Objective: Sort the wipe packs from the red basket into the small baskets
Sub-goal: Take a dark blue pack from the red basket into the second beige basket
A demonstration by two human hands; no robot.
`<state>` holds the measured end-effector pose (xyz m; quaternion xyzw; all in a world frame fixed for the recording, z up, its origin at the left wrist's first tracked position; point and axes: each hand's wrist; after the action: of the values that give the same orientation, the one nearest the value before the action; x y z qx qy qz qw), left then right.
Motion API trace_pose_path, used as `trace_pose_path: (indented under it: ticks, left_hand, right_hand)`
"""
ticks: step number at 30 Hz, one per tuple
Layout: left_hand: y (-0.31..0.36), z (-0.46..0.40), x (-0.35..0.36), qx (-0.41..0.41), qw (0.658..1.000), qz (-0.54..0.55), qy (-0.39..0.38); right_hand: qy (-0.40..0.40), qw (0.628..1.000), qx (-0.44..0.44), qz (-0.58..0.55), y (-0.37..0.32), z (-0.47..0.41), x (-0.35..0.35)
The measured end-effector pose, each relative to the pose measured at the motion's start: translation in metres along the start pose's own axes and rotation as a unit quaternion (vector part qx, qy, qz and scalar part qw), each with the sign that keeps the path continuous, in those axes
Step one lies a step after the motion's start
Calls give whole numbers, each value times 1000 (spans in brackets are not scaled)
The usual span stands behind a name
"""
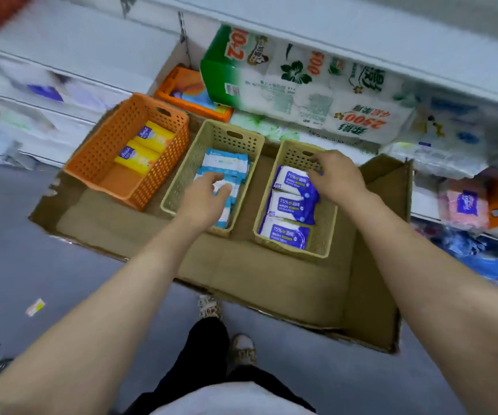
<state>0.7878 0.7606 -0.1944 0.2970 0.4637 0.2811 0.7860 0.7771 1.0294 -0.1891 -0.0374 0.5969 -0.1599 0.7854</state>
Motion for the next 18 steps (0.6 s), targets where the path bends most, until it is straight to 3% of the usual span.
trace_pose_path:
  ticks: [4, 9, 13, 18]
  left_hand:
    - [-21, 54, -84, 55, 987, -107, 109]
    - [-61, 104, -178, 50, 958, -199, 201]
    - [-101, 124, -236, 49, 941, -201, 266]
    - [-167, 122, -326, 61, 938, -227, 257]
  right_hand:
    - [79, 993, -88, 1, -52, 39, -40]
    - [150, 968, -198, 18, -135, 77, -63]
    - [147, 960, -240, -2, -213, 89, -43]
    - [118, 962, -244, -23, -329, 72, 1]
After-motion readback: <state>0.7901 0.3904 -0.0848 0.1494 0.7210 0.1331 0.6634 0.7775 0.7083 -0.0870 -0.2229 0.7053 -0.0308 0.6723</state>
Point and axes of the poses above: each hand's wrist, its own z-axis away from the middle knuckle, its own x-axis out of the palm, y = z × x, and after that the axes turned 7 degrees about -y, right-handed
